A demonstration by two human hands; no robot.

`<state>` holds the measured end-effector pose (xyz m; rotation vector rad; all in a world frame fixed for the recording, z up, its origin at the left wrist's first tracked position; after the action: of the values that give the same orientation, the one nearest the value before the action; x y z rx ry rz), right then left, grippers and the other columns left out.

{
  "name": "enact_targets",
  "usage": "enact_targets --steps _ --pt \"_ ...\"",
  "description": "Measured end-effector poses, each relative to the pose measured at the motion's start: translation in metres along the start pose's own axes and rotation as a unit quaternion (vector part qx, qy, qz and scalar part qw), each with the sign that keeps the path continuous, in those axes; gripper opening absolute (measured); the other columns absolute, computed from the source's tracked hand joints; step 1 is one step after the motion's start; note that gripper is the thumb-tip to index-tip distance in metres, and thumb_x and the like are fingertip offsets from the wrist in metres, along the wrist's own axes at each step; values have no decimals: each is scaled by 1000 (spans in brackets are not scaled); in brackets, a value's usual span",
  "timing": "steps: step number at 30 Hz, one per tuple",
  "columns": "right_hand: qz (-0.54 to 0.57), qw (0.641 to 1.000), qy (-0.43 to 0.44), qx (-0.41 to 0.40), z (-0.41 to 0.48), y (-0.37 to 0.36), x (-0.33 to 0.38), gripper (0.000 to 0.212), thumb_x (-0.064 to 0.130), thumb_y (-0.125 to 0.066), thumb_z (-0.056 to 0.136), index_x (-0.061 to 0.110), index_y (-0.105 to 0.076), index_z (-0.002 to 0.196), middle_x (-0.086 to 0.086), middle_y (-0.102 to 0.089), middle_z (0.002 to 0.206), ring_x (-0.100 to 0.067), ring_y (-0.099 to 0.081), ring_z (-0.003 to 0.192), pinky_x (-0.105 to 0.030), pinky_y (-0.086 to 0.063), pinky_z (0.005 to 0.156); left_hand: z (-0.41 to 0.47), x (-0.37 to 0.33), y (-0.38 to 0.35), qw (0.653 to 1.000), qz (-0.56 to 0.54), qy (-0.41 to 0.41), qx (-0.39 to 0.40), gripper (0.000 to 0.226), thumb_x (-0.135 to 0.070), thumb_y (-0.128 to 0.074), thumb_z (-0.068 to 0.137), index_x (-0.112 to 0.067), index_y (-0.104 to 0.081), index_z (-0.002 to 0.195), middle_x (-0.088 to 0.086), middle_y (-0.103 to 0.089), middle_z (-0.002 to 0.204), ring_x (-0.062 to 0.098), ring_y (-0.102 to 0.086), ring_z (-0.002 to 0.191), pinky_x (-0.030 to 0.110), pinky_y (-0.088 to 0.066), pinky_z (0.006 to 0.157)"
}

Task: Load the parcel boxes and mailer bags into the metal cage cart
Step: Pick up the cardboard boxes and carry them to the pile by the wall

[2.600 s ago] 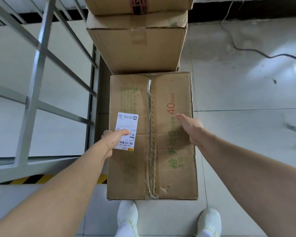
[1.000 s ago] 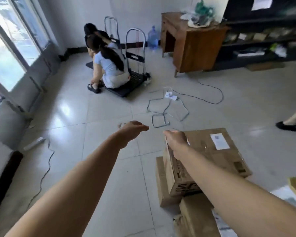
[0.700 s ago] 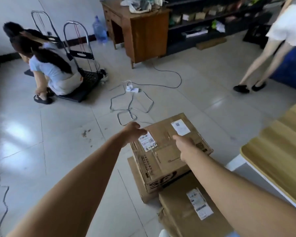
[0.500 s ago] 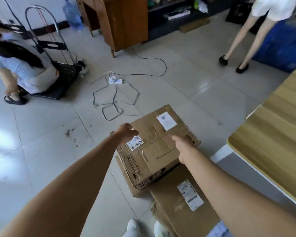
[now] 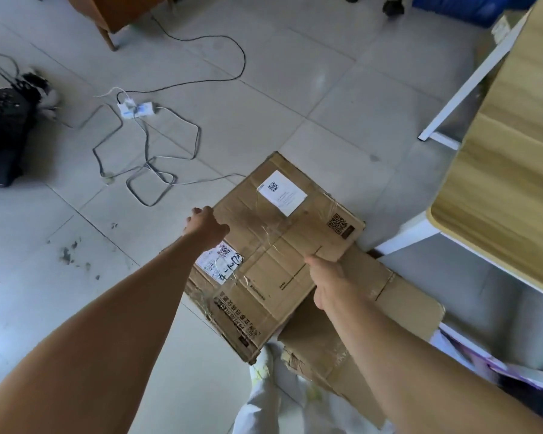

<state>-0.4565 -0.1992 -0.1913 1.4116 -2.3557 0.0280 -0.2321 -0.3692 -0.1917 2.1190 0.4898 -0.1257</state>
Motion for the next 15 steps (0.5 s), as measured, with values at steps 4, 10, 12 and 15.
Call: enact_targets --steps 4,10,12,15 --pt "7 999 -31 -3 26 -12 -18 58 28 -58 96 2 -38 143 -13 -38 150 -29 -36 138 -36 -28 112 35 -1 -11 999 44 -17 5 62 -22 -60 88 -7 -32 142 17 -37 138 35 -40 126 44 -38 102" --pt "20 998 -54 -20 52 -28 -31 65 37 -60 93 7 -36 146 -11 -34 153 -31 -32 140 -41 -25 114 72 3 -32 998 -4 15 66 67 -32 -64 85 -6 -35 139 18 -41 134 39 -47 120 50 -44 100" --pt "28 998 -51 -31 62 -30 -33 62 38 -60 93 7 -40 143 -12 -39 149 -31 -37 137 -40 -29 112 76 3 -36 998 -21 24 62 74 -38 -66 84 -6 -32 141 16 -40 137 37 -43 124 48 -40 104" --pt "32 999 -11 -25 79 -38 -31 52 34 -56 95 2 -48 135 -17 -50 140 -33 -48 128 -42 -40 103 78 2 -39 998 -24 33 39 81 -47 -66 82 -8 -30 143 13 -37 140 34 -35 129 46 -33 108"
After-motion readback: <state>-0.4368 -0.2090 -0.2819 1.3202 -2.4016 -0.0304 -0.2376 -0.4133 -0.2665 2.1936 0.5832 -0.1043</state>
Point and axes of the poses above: each hand's wrist, its own z-axis towards the middle knuckle, its own y-axis out of the back of the hand, x = y × z, the point moved 9 cm from there along z, towards the middle knuckle
